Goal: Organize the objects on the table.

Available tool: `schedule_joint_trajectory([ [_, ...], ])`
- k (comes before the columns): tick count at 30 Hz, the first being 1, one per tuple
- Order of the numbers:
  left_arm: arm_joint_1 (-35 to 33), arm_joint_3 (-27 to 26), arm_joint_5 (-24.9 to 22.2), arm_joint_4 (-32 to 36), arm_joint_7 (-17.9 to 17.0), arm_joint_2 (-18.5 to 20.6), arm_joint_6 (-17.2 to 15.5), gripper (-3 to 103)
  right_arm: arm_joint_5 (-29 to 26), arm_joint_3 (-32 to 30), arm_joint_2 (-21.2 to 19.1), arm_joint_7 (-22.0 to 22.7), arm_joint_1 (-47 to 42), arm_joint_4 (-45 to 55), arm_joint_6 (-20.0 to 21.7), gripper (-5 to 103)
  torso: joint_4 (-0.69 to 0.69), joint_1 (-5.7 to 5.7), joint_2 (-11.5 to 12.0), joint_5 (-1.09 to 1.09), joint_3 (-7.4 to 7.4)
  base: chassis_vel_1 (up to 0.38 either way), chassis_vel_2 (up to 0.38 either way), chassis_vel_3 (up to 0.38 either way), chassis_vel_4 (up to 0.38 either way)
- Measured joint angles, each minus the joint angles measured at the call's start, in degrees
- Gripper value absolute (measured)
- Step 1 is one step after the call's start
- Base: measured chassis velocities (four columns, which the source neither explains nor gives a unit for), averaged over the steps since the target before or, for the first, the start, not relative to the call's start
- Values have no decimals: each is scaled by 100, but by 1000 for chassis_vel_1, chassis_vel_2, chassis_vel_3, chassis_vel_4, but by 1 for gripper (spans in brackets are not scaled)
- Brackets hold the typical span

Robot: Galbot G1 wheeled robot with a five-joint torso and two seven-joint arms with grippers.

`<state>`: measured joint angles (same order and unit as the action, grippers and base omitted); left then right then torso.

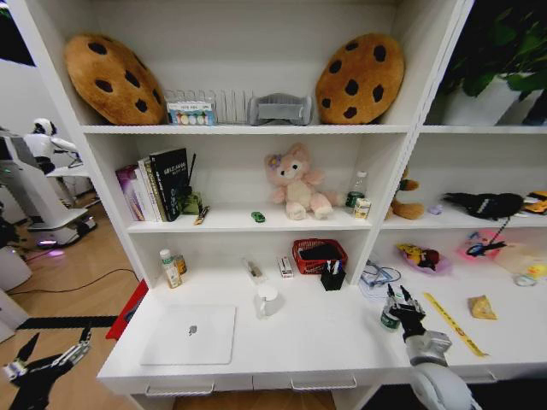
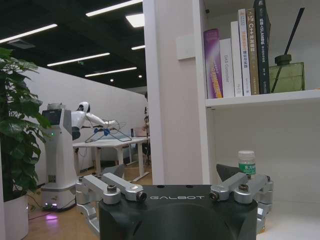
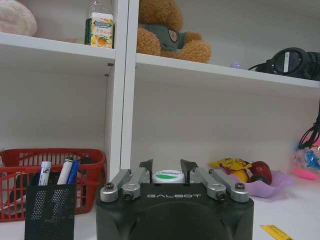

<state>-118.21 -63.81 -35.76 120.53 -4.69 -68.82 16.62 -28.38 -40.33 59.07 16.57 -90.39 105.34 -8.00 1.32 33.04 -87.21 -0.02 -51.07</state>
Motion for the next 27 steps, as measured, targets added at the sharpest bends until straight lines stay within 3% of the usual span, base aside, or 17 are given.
schedule_joint_trajectory([
  [8, 0, 0, 0, 0, 0, 0, 0, 100, 32, -121, 99, -9, -243, 80, -151, 29, -1, 0, 0, 1, 0, 0, 0, 0, 0],
  [12, 0, 0, 0, 0, 0, 0, 0, 100, -21, -331, 157, 14, -673, 644, -147, 29, 1, 2, 1, 7, -1, 0, 0, 0, 0],
  [18, 0, 0, 0, 0, 0, 0, 0, 100, -229, -626, 406, 414, -1692, 2004, 72, 29, 1, 1, 0, 1, -1, 0, 0, 0, 0],
  [20, 0, 0, 0, 0, 1, 0, 0, 100, -41, -575, 596, 542, -2296, 2432, 32, 29, 1, 1, 0, 0, 0, 0, 0, 0, 0],
  [24, 0, 0, 0, 0, 0, 0, 0, 100, 280, -316, 783, 563, -2708, 2486, -182, 29, 1, 1, 0, 0, 0, 0, 0, 0, 0],
  [27, 0, 1, 0, 0, 0, 0, 0, 100, 1290, 283, 1113, 627, -3169, 1993, -899, 29, 0, 1, 0, 2, 0, 0, 0, 0, 0],
])
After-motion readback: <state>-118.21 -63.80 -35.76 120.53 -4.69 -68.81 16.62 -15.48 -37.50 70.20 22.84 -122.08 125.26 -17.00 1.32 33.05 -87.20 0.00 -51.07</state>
